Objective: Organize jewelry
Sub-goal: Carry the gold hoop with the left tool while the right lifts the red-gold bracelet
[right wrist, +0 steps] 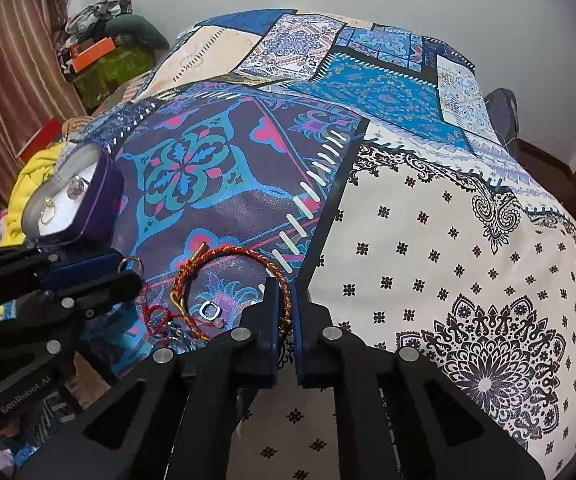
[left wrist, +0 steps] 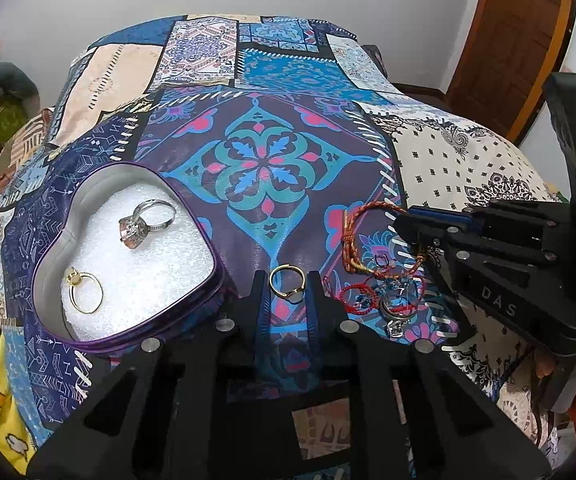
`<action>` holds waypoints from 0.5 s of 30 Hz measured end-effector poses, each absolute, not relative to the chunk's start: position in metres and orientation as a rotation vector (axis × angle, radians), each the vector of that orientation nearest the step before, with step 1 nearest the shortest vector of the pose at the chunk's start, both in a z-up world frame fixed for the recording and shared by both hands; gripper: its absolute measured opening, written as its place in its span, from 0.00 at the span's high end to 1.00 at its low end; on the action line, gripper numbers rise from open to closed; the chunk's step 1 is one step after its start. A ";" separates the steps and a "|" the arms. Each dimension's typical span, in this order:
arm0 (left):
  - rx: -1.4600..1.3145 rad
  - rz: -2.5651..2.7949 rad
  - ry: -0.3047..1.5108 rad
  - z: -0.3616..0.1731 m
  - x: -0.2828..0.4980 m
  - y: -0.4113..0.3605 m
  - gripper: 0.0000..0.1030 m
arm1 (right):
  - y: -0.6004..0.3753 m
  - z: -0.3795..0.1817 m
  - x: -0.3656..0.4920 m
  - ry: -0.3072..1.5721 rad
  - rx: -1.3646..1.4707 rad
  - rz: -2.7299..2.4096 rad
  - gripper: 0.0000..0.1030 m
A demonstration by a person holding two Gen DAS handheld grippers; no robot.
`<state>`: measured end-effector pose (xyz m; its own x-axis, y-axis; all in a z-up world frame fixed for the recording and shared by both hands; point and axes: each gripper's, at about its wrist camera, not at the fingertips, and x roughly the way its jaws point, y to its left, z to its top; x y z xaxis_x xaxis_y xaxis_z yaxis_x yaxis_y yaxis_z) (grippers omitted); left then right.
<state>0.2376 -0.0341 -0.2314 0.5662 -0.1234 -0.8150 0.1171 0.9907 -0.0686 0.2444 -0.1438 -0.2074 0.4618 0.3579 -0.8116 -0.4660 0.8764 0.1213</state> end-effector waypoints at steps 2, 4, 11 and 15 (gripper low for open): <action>-0.005 -0.146 0.957 -0.231 0.237 -0.035 0.83 | -0.146 -0.205 0.244 0.961 -0.112 0.504 0.96; -0.019 -0.151 0.957 -0.231 0.236 -0.033 0.83 | -0.149 -0.199 0.243 0.951 -0.103 0.498 0.96; -0.045 -0.148 0.948 -0.222 0.225 -0.026 0.84 | -0.153 -0.169 0.235 0.873 -0.097 0.496 0.97; -0.038 -0.144 0.919 -0.208 0.214 -0.024 0.84 | -0.151 -0.148 0.228 0.826 -0.104 0.500 0.97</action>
